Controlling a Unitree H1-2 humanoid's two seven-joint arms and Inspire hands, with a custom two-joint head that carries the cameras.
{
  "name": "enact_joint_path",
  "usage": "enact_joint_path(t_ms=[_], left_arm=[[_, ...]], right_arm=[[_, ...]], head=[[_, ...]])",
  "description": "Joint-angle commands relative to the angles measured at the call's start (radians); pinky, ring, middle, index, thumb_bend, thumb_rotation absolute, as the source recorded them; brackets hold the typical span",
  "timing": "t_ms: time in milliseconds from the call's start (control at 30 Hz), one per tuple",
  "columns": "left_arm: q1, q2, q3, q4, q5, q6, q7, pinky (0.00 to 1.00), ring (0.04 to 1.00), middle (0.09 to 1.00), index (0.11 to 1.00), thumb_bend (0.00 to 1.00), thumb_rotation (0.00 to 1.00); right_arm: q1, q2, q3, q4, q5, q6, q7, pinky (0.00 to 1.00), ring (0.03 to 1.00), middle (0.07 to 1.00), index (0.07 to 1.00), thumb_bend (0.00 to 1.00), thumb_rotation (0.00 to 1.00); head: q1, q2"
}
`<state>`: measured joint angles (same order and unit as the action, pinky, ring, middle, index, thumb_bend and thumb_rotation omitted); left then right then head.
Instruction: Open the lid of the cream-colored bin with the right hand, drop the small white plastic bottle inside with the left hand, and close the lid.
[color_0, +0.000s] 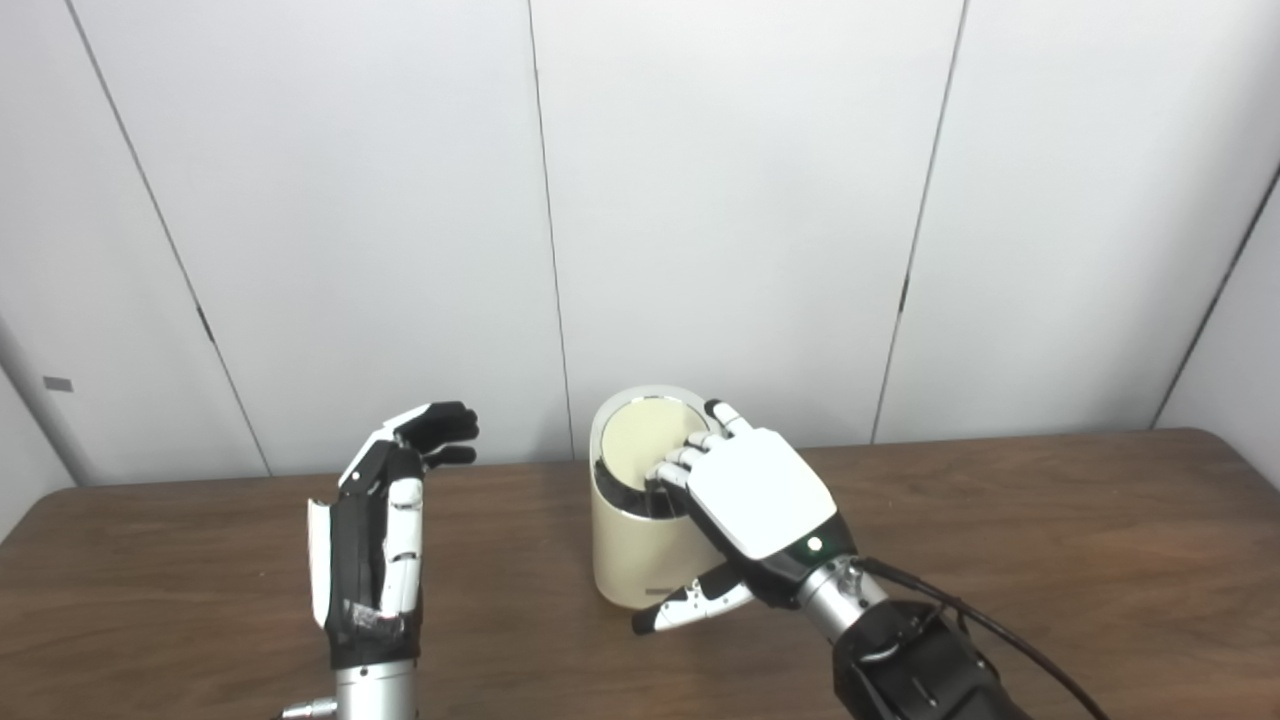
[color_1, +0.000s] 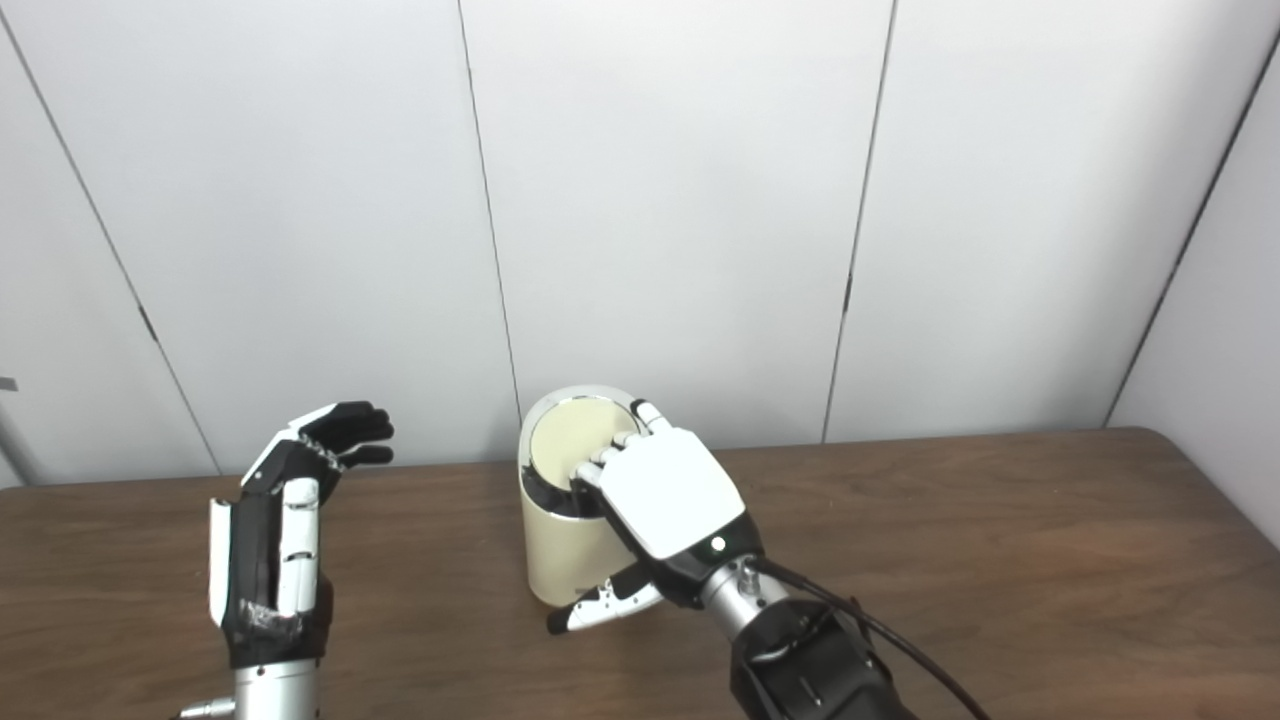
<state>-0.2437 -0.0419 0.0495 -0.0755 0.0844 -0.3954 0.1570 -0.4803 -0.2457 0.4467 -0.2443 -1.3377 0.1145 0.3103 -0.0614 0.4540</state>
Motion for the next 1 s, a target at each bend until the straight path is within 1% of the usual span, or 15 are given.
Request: enact_joint_path(t_ms=[0, 67, 133, 167, 233, 300, 367, 433, 500, 567, 600, 700, 733, 800, 967], left_arm=[[-0.031, -0.004, 0.000, -0.029, 0.004, -0.016, 0.000, 0.61, 0.670, 0.674, 0.673, 0.34, 0.84], [-0.031, -0.003, 0.001, -0.030, 0.008, -0.016, 0.001, 0.61, 0.670, 0.673, 0.672, 0.34, 0.84], [-0.031, -0.002, 0.000, -0.031, 0.009, -0.016, 0.000, 0.61, 0.670, 0.673, 0.672, 0.34, 0.84], [-0.031, -0.002, 0.000, -0.031, 0.010, -0.017, 0.000, 0.61, 0.670, 0.673, 0.672, 0.34, 0.84], [-0.032, -0.001, 0.000, -0.031, 0.010, -0.017, 0.000, 0.61, 0.670, 0.673, 0.673, 0.35, 0.84], [-0.034, 0.000, 0.000, -0.027, 0.011, -0.018, 0.000, 0.60, 0.671, 0.674, 0.673, 0.35, 0.84], [-0.035, 0.000, 0.001, -0.025, 0.009, -0.018, 0.000, 0.60, 0.671, 0.675, 0.672, 0.35, 0.84], [-0.036, 0.000, 0.001, -0.025, 0.008, -0.017, 0.000, 0.60, 0.669, 0.674, 0.671, 0.35, 0.84], [-0.037, -0.002, 0.002, -0.025, 0.010, -0.017, 0.002, 0.60, 0.668, 0.672, 0.670, 0.35, 0.84], [-0.037, -0.002, 0.003, -0.025, 0.011, -0.018, 0.003, 0.59, 0.666, 0.670, 0.669, 0.35, 0.84], [-0.036, 0.000, 0.003, -0.025, 0.016, -0.019, 0.003, 0.59, 0.666, 0.670, 0.669, 0.35, 0.84], [-0.034, 0.001, 0.003, -0.027, 0.022, -0.018, 0.002, 0.59, 0.667, 0.672, 0.671, 0.35, 0.85], [-0.034, 0.001, 0.002, -0.027, 0.021, -0.018, 0.002, 0.59, 0.667, 0.673, 0.671, 0.35, 0.85], [-0.033, 0.000, 0.002, -0.028, 0.015, -0.013, -0.001, 0.60, 0.668, 0.674, 0.671, 0.36, 0.84], [-0.032, -0.002, 0.001, -0.027, 0.012, -0.011, -0.002, 0.60, 0.672, 0.678, 0.675, 0.36, 0.83]], right_arm=[[0.001, 0.010, -0.011, -0.011, 0.027, 0.005, 0.070, 0.97, 0.832, 0.761, 0.720, 0.80, 0.84], [-0.001, 0.015, -0.023, -0.018, 0.038, 0.010, 0.109, 0.97, 0.834, 0.746, 0.711, 0.80, 0.87], [-0.009, 0.019, -0.033, -0.031, 0.047, 0.017, 0.181, 0.97, 0.827, 0.725, 0.698, 0.82, 0.91], [-0.013, 0.021, -0.039, -0.038, 0.054, 0.019, 0.204, 0.96, 0.823, 0.720, 0.693, 0.82, 0.92], [-0.015, 0.027, -0.051, -0.049, 0.067, 0.019, 0.218, 0.92, 0.803, 0.702, 0.677, 0.84, 0.90], [-0.010, 0.035, -0.067, -0.053, 0.090, 0.011, 0.188, 0.90, 0.796, 0.699, 0.673, 0.86, 0.87], [-0.002, 0.041, -0.081, -0.052, 0.114, 0.001, 0.148, 0.90, 0.796, 0.706, 0.675, 0.86, 0.82], [0.008, 0.047, -0.094, -0.047, 0.140, -0.012, 0.092, 0.89, 0.792, 0.722, 0.683, 0.85, 0.80], [0.022, 0.056, -0.108, -0.036, 0.166, -0.029, 0.008, 0.86, 0.783, 0.726, 0.686, 0.85, 0.77], [0.031, 0.062, -0.115, -0.028, 0.181, -0.034, -0.044, 0.85, 0.787, 0.736, 0.697, 0.85, 0.75], [0.036, 0.065, -0.118, -0.026, 0.185, -0.032, -0.064, 0.86, 0.797, 0.747, 0.711, 0.83, 0.73], [0.048, 0.067, -0.125, -0.023, 0.197, -0.027, -0.104, 0.95, 0.866, 0.819, 0.784, 0.77, 0.73], [0.051, 0.067, -0.127, -0.023, 0.200, -0.024, -0.109, 0.96, 0.878, 0.831, 0.797, 0.76, 0.73], [0.055, 0.066, -0.131, -0.023, 0.205, -0.018, -0.112, 0.98, 0.895, 0.848, 0.814, 0.75, 0.73], [0.065, 0.063, -0.140, -0.018, 0.222, -0.016, -0.121, 0.99, 0.902, 0.847, 0.818, 0.76, 0.70]], head=[[-0.001, 0.001], [0.000, 0.002], [0.000, 0.002], [0.000, 0.003], [0.000, 0.003], [0.000, 0.002], [0.001, 0.001], [0.001, 0.000], [0.000, -0.001], [-0.001, -0.001], [-0.001, -0.002], [-0.001, -0.001], [-0.001, -0.001], [0.000, -0.001], [-0.001, -0.003]])
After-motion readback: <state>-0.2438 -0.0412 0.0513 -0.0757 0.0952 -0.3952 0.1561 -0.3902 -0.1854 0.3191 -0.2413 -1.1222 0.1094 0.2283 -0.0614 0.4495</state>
